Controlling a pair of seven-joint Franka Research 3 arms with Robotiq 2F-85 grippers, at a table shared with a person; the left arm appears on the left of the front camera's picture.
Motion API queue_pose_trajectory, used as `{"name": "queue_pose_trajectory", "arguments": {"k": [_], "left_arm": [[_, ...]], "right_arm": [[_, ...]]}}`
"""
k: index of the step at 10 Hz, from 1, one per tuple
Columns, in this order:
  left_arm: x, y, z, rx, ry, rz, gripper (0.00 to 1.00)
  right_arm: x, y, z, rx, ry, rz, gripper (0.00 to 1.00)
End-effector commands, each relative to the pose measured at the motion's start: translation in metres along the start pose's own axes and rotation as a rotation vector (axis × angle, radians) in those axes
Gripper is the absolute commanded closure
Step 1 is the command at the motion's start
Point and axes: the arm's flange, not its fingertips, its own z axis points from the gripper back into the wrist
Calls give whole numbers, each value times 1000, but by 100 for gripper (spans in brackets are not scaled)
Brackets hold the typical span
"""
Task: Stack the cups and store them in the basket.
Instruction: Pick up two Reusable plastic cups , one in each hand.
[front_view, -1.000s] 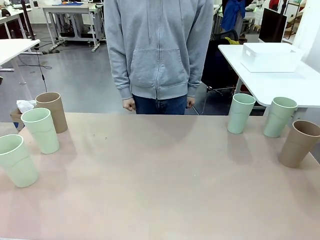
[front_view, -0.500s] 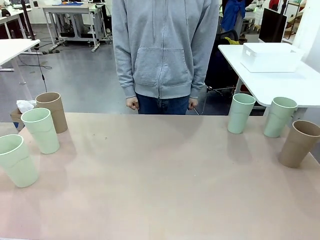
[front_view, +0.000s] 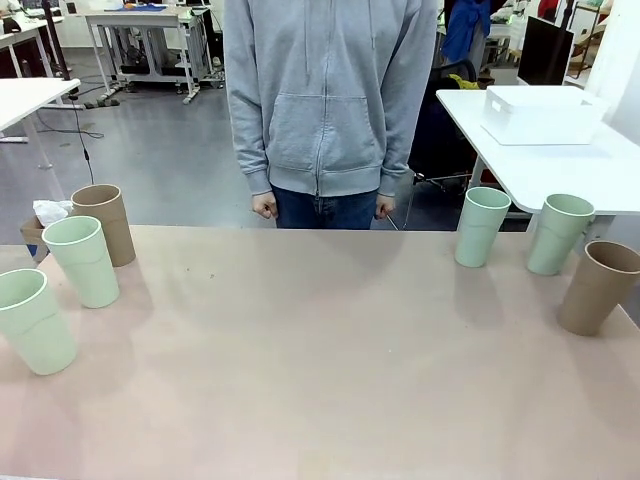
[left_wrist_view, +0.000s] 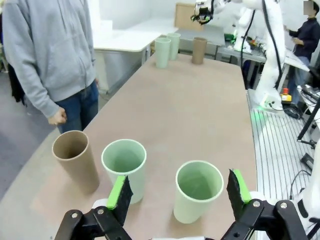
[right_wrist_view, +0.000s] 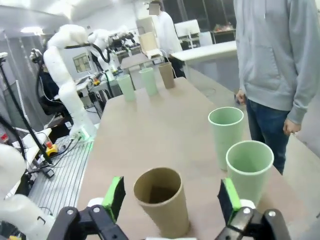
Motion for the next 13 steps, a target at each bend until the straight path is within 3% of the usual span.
{"name": "queue_pose_trajectory", "arguments": {"k": [1, 3, 7, 8, 9, 13], "left_arm": [[-26, -3, 5, -38, -74, -73, 0], [-58, -25, -7, -68, -89, -89, 0], [-119, -35, -35, -166, -104, -17, 0], [-120, -35, -43, -156, -142, 35, 0], [-112, -32, -36, -159, -100, -7, 0], [-112, -32, -36, -159, -100, -7, 0]], "right_arm": [[-9, -1, 24, 36, -46, 78, 0], [-43, 25, 28, 38, -78, 124, 0], [-110, 63, 12, 47, -104, 151, 0], [-116, 62, 7, 19, -101, 116, 0], [-107, 49, 20, 58, -107, 110, 0], [-107, 49, 20, 58, -107, 110, 0]]}}
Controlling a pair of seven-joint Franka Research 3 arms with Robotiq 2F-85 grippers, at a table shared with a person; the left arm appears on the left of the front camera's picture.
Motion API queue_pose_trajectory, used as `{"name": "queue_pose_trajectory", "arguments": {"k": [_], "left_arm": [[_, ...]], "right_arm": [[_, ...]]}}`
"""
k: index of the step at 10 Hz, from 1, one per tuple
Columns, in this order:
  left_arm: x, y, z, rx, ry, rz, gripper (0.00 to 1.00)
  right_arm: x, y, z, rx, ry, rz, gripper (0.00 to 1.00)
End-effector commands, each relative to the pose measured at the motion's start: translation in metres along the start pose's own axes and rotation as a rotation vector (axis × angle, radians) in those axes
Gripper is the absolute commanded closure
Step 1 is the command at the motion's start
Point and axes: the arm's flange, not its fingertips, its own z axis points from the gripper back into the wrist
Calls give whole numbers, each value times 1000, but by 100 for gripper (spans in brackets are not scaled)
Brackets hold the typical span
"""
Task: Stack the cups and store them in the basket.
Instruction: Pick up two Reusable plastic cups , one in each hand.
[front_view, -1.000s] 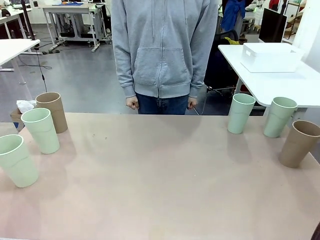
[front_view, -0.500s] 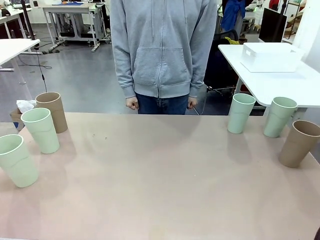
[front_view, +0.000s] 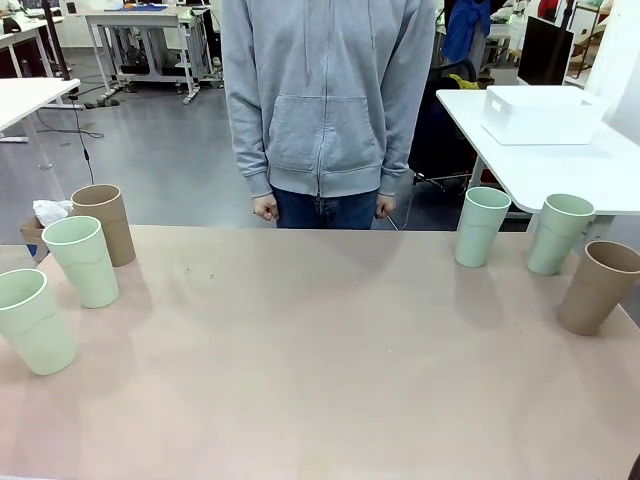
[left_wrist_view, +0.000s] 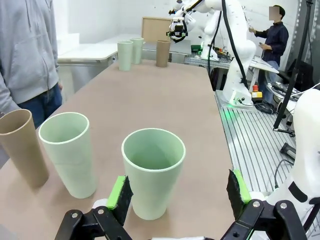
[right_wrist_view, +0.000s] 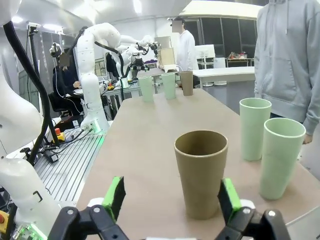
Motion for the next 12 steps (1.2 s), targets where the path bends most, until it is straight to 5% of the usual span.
{"name": "queue_pose_trajectory", "arguments": {"k": [1, 9, 12], "left_arm": [[3, -3, 0, 4, -2, -5, 0], [0, 0, 0, -1, 0, 0, 0], [-20, 34, 12, -59, -110, -83, 0]], "right_arm": [[5, -1, 4, 2, 2, -11, 0], [0, 0, 0, 0, 0, 0, 0], [-7, -22, -56, 53, -31, 145, 0]]}}
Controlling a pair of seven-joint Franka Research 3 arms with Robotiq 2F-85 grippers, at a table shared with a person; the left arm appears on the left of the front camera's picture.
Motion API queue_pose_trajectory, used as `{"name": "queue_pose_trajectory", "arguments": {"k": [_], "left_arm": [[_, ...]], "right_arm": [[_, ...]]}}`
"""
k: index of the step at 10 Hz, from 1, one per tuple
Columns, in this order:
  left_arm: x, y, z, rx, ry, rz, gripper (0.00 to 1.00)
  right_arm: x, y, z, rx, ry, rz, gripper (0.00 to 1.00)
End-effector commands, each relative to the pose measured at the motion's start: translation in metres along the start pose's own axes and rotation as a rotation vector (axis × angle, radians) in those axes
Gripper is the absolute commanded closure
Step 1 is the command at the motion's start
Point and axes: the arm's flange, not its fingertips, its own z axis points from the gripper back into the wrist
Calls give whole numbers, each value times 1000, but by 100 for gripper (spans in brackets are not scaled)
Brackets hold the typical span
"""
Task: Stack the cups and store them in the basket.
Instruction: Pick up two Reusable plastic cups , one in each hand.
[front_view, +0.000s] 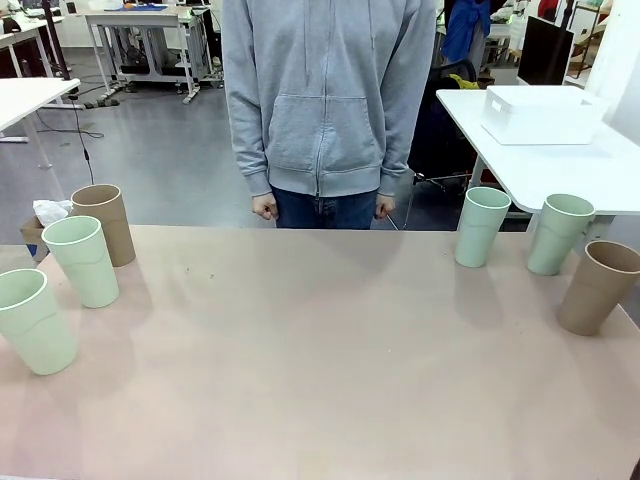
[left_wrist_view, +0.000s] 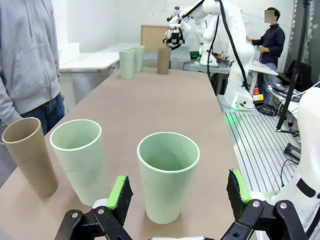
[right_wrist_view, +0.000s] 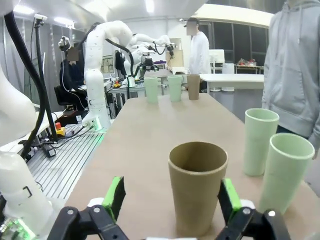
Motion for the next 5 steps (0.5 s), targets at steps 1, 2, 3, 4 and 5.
{"name": "queue_pose_trajectory", "arguments": {"k": [1, 2, 3, 4, 5], "left_arm": [[-24, 8, 10, -40, -95, -66, 0], [-38, 10, 10, -31, -117, -86, 0], [-50, 10, 8, -32, -138, -93, 0], [-62, 8, 2, -45, -150, -99, 0], [-70, 4, -2, -40, -172, -120, 0]], "right_arm": [[-15, -3, -26, -8, -24, 80, 0], [-24, -7, -33, -12, -23, 83, 0], [-32, -9, -37, -15, -20, 88, 0], [-40, -12, -40, -25, -17, 106, 0], [-50, -14, -44, -56, -10, 114, 0]]}}
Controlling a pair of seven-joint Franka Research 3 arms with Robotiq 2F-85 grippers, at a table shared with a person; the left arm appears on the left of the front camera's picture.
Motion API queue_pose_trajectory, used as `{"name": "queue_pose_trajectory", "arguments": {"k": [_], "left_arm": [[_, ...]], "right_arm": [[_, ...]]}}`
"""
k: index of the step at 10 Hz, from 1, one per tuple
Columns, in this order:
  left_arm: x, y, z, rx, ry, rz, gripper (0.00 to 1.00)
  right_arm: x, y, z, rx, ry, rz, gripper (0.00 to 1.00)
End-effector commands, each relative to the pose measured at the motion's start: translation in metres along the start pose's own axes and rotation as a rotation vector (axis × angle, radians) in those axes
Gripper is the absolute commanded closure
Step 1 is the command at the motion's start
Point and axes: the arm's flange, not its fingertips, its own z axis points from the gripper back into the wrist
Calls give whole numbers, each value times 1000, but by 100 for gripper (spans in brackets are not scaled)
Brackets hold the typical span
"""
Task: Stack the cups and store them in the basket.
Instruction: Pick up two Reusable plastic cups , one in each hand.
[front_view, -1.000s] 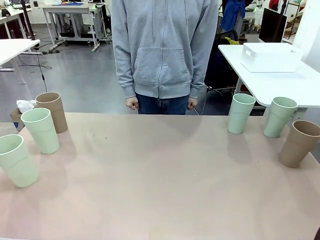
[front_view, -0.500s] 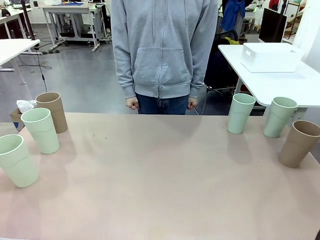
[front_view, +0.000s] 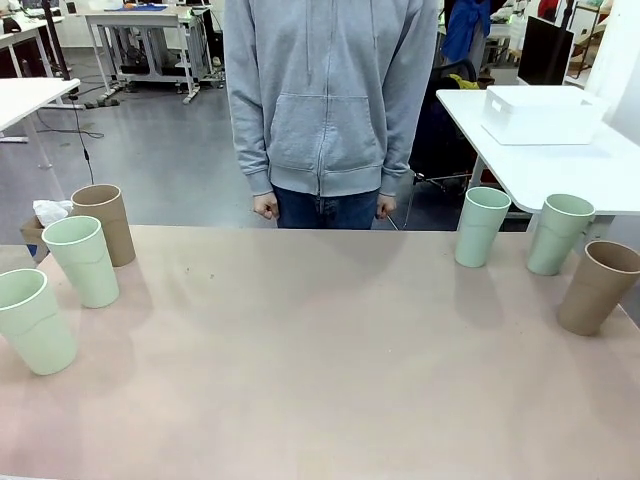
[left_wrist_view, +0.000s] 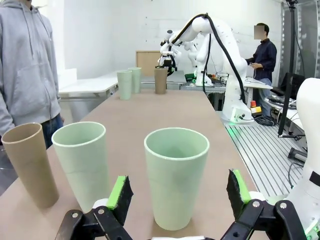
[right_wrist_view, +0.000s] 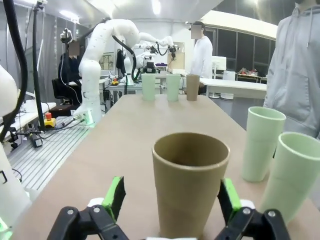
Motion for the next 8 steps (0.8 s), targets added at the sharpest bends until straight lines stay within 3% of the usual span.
{"name": "queue_pose_trajectory", "arguments": {"k": [1, 4, 5, 6, 8], "left_arm": [[-28, -21, 0, -3, -49, -90, 0], [-51, -21, -10, -6, -85, -113, 0], [-46, -25, -12, -39, -124, -33, 0], [0, 13, -10, -2, -65, -77, 0], [0, 13, -10, -2, -65, -77, 0]], "right_arm": [[-17, 4, -9, -84, 30, 47, 0], [-32, -7, -14, -173, 35, 27, 0], [-28, -3, -1, -106, 27, 5, 0], [-28, -3, -1, -106, 27, 5, 0], [-28, -3, -1, -106, 27, 5, 0]]}}
